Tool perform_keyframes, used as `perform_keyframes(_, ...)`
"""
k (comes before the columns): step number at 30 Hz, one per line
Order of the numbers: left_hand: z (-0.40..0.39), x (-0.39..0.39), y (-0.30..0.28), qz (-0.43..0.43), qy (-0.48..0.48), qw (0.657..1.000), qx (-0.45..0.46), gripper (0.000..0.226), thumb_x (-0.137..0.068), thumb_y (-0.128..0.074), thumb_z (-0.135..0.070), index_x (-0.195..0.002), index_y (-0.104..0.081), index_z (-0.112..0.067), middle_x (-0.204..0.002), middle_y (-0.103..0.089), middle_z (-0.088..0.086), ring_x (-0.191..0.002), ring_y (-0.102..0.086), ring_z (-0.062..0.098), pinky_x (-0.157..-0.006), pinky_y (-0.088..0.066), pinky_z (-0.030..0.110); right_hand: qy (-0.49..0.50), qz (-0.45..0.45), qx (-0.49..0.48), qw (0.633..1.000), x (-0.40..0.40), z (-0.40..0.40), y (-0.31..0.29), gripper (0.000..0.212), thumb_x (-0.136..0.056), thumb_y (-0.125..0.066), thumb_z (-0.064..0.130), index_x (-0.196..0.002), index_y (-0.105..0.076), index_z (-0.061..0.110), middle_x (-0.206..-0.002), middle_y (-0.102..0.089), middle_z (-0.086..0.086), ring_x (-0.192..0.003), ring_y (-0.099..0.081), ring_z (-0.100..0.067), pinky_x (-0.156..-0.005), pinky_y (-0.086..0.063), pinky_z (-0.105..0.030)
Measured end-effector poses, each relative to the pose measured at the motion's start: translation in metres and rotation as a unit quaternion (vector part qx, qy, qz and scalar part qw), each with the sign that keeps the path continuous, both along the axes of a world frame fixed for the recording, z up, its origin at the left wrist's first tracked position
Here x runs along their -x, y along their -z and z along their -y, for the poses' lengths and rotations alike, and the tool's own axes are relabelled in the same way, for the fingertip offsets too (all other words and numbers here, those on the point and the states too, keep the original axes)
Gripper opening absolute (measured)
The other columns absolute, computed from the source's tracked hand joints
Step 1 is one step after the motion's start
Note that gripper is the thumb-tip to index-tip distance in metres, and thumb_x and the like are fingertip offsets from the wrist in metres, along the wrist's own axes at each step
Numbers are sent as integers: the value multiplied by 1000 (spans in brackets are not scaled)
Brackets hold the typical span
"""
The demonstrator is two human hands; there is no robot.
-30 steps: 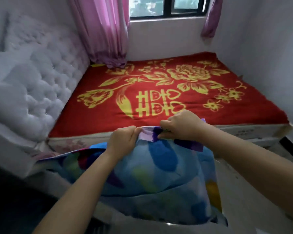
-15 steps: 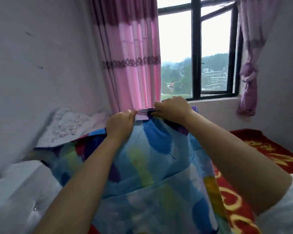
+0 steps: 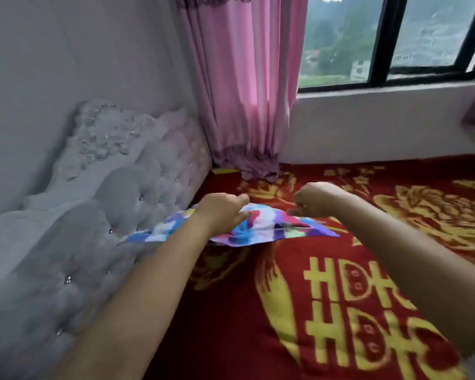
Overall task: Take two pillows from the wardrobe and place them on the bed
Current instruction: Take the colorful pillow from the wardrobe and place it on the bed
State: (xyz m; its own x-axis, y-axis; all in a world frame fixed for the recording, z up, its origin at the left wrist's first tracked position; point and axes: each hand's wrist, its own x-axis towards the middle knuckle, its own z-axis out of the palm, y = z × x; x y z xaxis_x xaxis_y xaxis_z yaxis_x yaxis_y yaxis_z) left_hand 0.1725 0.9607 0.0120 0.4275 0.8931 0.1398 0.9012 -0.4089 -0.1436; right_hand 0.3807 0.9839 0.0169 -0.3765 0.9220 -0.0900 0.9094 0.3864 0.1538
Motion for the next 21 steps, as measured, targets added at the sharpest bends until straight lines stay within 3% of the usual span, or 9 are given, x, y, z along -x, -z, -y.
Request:
perform_keyframes(5,-4,11,118,-12,-93,980,173,41,-96,-43,-30,-134,-36,-17,-133,-55,13,-118,-53,31,-90,-46,40,37,-6,173,984,-7,-20,132,34,-94,-45,30,-110,-60,3,-118,-63,-18,-107,-59,-32,-85,-48,-35)
perform_keyframes(11,-18,41,196,-38,-181,944,273,34,-97,-40,-29,-125,-48,-12,-132,-55,16,-124,-47,32,-103,-37,39,53,-26,280,958,19,-16,240,37,-96,-40,29,-111,-58,1,-118,-62,-18,-107,-57,-33,-86,-48,-36)
perform_keyframes(16,-37,99,252,-18,-241,904,353,40,-95,-40,-28,-131,-44,-10,-135,-51,19,-121,-50,35,-92,-46,39,94,-26,344,934,58,-26,302,35,-96,-39,26,-108,-57,-1,-115,-63,-19,-101,-58,-32,-83,-49,-36)
perform_keyframes(19,-55,137,284,-39,-235,900,365,36,-96,-39,-27,-127,-47,-10,-132,-53,16,-121,-48,34,-92,-46,38,131,-27,350,927,89,-38,336,32,-95,-41,25,-109,-55,0,-116,-61,-18,-91,-56,-28,-82,-50,-36)
perform_keyframes(21,-74,160,307,-29,-240,897,370,36,-97,-38,-27,-127,-46,-9,-131,-53,17,-121,-47,35,-93,-46,40,172,-36,339,924,113,-44,358,32,-95,-43,28,-113,-52,3,-120,-56,-16,-101,-55,-30,-85,-49,-36)
